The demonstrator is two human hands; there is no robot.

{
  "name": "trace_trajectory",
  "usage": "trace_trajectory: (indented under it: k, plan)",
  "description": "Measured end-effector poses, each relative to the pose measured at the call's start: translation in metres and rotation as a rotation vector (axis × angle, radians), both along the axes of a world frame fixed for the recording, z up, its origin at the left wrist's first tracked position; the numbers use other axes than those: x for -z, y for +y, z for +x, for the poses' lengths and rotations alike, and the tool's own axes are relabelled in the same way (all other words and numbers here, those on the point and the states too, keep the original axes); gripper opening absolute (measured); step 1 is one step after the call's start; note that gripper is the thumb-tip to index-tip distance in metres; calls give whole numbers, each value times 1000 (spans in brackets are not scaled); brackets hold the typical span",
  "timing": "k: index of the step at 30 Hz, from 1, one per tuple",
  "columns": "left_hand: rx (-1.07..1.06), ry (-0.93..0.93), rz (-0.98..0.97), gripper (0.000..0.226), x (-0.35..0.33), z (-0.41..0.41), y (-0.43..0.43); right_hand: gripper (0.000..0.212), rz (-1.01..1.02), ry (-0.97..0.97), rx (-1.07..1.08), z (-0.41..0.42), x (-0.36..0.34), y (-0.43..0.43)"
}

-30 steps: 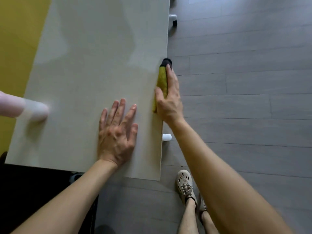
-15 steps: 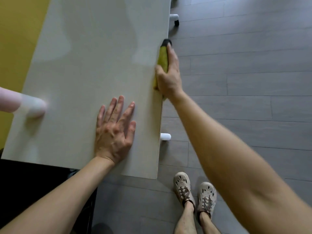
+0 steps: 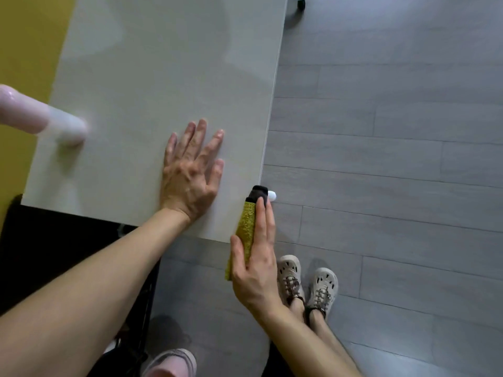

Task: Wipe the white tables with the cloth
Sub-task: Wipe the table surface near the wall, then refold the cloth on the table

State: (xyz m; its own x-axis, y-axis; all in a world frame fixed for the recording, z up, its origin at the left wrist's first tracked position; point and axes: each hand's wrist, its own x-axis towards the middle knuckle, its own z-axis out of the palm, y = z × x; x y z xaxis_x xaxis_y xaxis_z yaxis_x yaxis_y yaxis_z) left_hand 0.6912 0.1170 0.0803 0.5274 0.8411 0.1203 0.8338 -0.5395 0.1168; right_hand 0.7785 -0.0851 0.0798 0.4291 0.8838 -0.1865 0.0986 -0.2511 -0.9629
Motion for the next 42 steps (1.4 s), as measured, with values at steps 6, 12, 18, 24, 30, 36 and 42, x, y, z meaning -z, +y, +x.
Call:
trace_trajectory:
  k: [6,12,18,24,30,36,42]
  plan:
    - [11,-2,19,60,3,-1,1,79,68,-23,8,71,6,115]
    - [22,-34,41,60,6,-1,2,80,-58,-123,68,169,1,286]
    - [28,-26,59,60,9,-3,2,80,-9,-106,49,113,-2,187]
    - [33,-43,30,61,10,-3,-1,87,-240,26,-397,123,-20,23]
    - [36,-17,-11,61,14,-1,1,46,-469,119,-214,214,-81,73]
    - [8,-7,-125,62,4,5,-1,20,-523,555,-185,238,-149,186]
    - [-662,-957,-975,73,-87,65,-3,53,-693,615,-410,218,-184,250]
